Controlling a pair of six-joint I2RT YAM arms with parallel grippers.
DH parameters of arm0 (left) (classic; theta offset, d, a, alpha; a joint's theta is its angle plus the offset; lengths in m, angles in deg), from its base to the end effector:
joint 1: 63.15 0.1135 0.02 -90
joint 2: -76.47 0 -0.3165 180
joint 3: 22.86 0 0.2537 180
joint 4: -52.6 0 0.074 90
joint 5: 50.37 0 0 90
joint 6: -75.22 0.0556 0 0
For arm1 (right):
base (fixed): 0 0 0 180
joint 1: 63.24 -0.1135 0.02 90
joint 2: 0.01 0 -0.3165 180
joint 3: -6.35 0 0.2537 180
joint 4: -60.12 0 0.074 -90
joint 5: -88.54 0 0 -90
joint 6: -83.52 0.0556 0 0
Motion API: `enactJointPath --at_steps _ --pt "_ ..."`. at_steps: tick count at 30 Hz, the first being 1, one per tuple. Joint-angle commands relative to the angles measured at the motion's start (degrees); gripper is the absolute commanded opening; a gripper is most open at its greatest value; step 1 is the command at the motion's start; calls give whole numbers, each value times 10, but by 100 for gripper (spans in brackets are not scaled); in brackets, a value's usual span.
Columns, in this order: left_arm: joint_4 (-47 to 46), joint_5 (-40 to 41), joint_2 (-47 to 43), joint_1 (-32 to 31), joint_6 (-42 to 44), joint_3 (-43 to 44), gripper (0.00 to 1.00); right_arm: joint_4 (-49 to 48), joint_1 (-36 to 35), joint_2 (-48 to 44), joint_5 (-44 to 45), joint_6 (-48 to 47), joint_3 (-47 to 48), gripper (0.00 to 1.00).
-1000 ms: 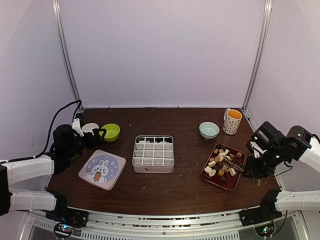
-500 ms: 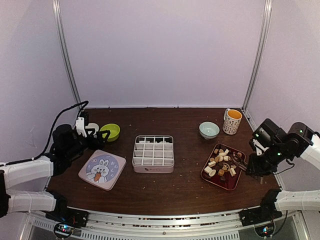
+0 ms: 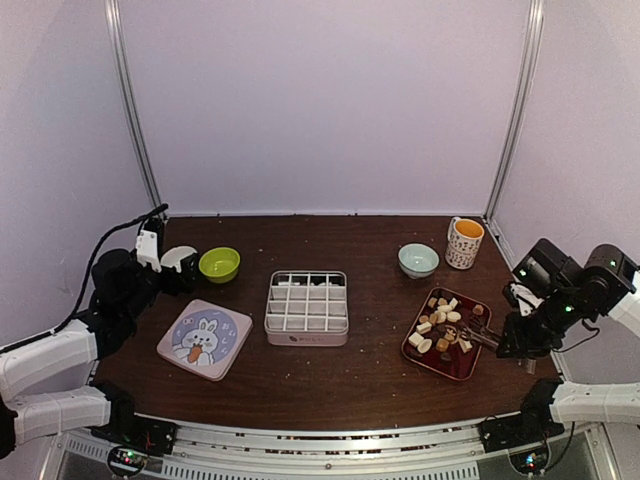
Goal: Pack the chocolate
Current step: Pick up the fake chocolate from the plate.
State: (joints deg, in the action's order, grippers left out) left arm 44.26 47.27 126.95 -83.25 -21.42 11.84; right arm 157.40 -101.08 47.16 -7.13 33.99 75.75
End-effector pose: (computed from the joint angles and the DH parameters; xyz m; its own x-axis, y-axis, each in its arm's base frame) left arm 0.1817 -0.0586 0.2719 -0.1459 -0.0687 -0.9869 0.2013 0.9747 -0.0976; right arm 0.0543 0.0491 0.3166 -0.9897 0.0490 -0.1343 0.0155 0.9706 0.2401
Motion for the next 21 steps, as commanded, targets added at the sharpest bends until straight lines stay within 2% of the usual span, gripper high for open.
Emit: enactJointPath --at_steps 1,11,21 --pt "-56 -49 3 1 -4 -21 98 7 4 -6 -12 -1 -15 27" --pt "-144 -125 32 0 -43 -63 98 9 4 -30 -15 22 -42 29" --pt "-147 -134 37 1 -46 -65 98 -8 4 -40 -31 38 -70 30"
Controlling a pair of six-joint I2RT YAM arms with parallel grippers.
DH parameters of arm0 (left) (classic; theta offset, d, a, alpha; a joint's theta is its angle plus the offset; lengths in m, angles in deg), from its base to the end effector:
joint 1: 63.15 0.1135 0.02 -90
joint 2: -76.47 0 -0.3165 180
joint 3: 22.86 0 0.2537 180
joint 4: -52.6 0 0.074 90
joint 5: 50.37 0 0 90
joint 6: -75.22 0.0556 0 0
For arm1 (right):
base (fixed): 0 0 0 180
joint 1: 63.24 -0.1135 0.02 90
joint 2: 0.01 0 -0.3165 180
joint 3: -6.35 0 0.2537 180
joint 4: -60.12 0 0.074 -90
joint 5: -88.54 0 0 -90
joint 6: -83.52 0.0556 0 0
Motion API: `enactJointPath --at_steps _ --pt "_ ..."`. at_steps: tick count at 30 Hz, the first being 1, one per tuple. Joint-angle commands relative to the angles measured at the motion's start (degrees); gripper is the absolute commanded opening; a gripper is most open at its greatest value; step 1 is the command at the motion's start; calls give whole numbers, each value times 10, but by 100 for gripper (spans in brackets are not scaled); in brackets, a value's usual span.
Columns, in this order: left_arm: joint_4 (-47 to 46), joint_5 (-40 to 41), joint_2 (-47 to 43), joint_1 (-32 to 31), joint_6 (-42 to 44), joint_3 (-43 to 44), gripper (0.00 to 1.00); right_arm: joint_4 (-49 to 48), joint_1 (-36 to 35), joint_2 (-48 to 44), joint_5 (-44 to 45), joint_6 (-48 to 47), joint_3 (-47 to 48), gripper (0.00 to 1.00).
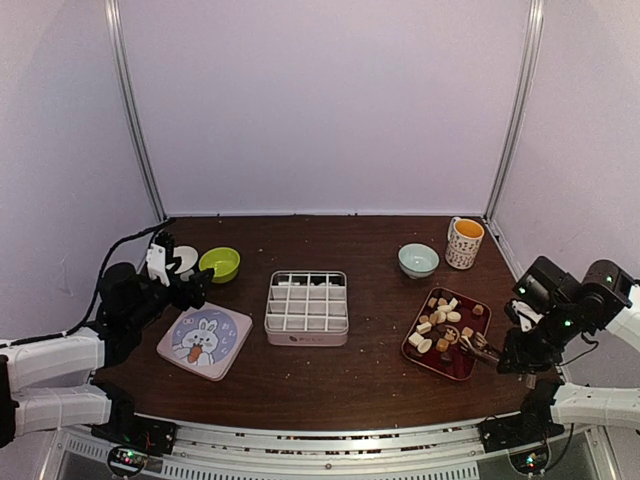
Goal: Pack the chocolate
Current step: Pick up the fake chocolate from the plate.
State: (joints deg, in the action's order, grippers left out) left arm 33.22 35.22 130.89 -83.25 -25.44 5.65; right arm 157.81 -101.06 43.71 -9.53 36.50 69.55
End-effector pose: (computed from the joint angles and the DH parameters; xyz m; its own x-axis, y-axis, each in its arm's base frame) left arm 0.1794 -0.0702 0.2453 -0.1816 -0.1299 -0.9747 0.3875 0.9016 -0.1924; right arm 0.0401 0.0410 0.2905 -0.9951 0.0821 -0.0558 0.0664 0.9685 0.2398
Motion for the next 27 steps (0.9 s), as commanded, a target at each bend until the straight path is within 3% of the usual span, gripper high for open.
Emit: enactJointPath --at_steps 1,27 --pt "-36 -13 -3 1 -5 -2 98 -15 4 -5 -9 14 -10 30" --pt "-31 -13 -15 1 0 -5 98 -40 4 -10 -69 34 -53 31"
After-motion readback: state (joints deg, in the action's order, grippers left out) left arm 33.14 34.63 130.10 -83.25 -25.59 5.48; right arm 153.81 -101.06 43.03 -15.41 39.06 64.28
